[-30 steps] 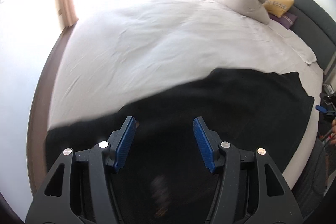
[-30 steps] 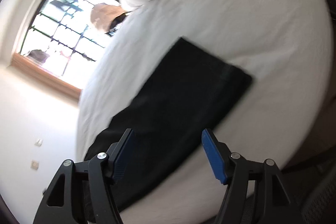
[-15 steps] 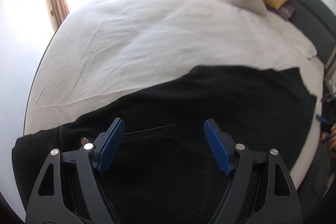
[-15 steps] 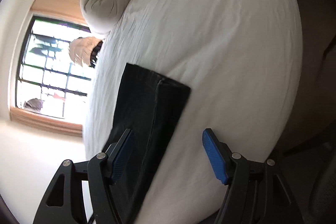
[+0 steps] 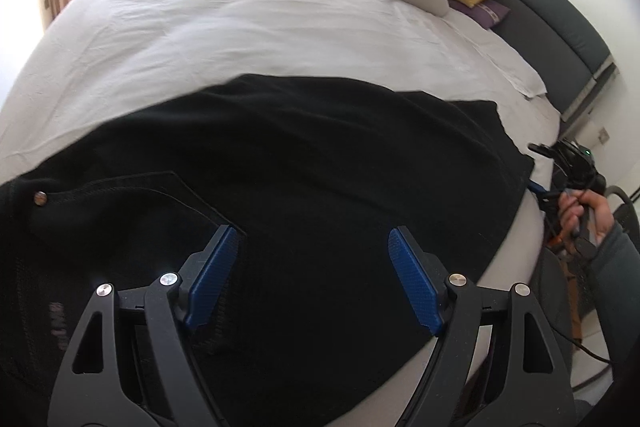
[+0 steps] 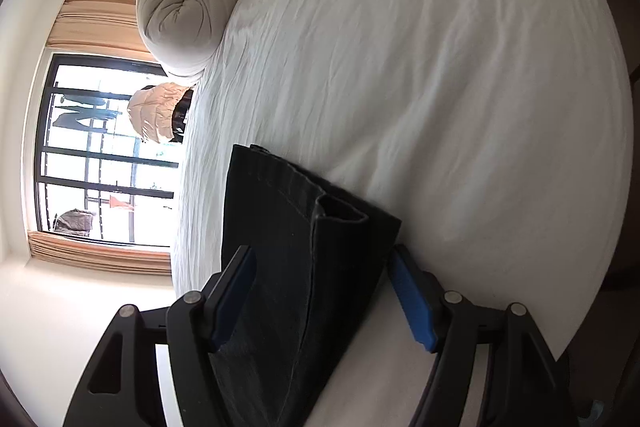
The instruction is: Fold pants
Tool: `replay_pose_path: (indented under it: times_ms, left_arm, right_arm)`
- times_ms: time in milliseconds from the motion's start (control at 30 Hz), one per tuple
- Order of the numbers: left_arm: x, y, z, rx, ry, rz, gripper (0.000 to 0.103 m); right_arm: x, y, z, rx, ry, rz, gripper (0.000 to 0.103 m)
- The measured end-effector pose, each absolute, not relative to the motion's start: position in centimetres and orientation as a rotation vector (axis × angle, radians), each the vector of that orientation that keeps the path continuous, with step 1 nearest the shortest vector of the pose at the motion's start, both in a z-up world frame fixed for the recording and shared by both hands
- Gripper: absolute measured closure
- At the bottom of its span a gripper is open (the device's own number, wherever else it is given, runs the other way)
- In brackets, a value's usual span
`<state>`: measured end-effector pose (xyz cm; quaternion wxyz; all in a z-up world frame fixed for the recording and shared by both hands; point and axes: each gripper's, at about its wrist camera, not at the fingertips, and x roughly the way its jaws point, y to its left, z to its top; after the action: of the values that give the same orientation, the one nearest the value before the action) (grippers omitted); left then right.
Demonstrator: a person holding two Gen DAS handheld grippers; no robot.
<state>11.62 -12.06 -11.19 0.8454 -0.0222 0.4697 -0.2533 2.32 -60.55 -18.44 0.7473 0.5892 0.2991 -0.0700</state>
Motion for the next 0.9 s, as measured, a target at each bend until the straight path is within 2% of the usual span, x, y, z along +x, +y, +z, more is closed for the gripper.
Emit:
replay_pose_path:
  times_ms: [400, 600, 700, 800, 900]
  left_arm:
    - [10.4, -12.3, -10.9, -0.079, 1.001, -0.574, 0.026]
    - [10.1, -12.5, -10.6, -0.076, 1.004, -0.597, 0.026]
    - [9.9, -12.4, -10.6, -0.077, 1.010, -0.602, 0.026]
    - [9.8, -12.4, -10.8, -0.087, 1.021, -0.602, 0.026]
    - [9.9, -12.0, -10.8, -0.128, 1.032, -0.597, 0.026]
  right_arm:
    - [2.8, -60.4, -18.1, 1.311, 0.638, -0.188, 0.032]
    - [3.2, -60.3, -18.2, 1.289, 0.661, -0.206, 0.051]
    - [3.2, -60.4, -18.5, 1.294, 0.672, -0.208, 0.066]
    - [3.4, -60.3, -18.8, 1.289, 0.687, -0.200, 0.085]
    - [3.3, -60.3, -18.9, 1.283, 0.673, -0.194, 0.090]
